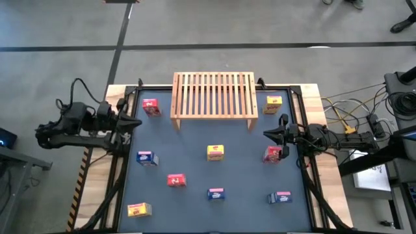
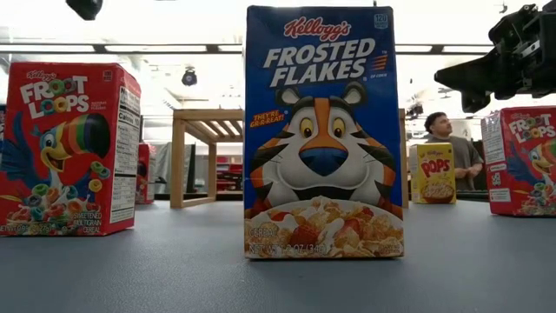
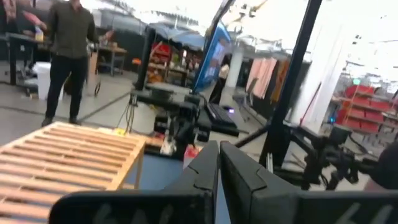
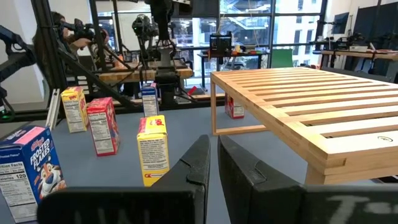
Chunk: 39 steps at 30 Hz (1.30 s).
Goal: Stack cereal on shelf
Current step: Put the top blue cereal box on the shelf
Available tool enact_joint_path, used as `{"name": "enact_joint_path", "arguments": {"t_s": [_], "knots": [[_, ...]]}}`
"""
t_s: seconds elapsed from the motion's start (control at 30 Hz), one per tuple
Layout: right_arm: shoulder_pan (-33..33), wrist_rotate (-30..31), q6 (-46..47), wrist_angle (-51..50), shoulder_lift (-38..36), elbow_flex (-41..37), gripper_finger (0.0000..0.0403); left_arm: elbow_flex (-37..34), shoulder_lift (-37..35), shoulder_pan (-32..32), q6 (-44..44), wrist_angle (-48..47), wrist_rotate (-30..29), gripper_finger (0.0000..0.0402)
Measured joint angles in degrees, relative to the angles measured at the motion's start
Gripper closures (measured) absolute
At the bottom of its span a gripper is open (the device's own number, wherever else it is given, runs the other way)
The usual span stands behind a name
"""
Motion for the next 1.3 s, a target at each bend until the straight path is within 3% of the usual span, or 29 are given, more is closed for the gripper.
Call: {"name": "enact_joint_path", "arguments": {"t_s": [0.13,0.27,0.6,0.67,0.93,1.1,1.3], "knots": [[0.01,0.0,0.0,0.02,0.0,0.0,0.038,-1.34,1.62,0.0,0.02,7.73,0.02,0.0401],[-0.01,-0.01,0.0,0.02,0.0,0.0,0.038,-1.69,3.07,0.0,0.02,9.29,0.03,0.0401],[0.01,-0.01,0.0,0.04,0.0,0.0,0.038,-1.35,5.68,0.02,-3.0,4.97,-1.48,0.0401],[0.01,-0.01,0.0,0.04,0.0,0.0,0.038,0.46,6.81,0.02,-3.26,-0.13,-1.49,0.0401],[0.0,-0.03,0.0,0.05,0.0,0.0,0.038,13.06,17.43,0.0,-4.37,-36.13,-1.53,0.0401],[0.01,-0.03,0.0,0.05,0.0,0.0,0.038,21.88,26.33,0.02,-6.23,-50.32,-2.05,0.0401],[-0.01,-0.03,0.0,0.04,0.0,0.0,0.038,23.12,33.59,-0.79,-11.0,-58.27,1.43,0.0401]]}}
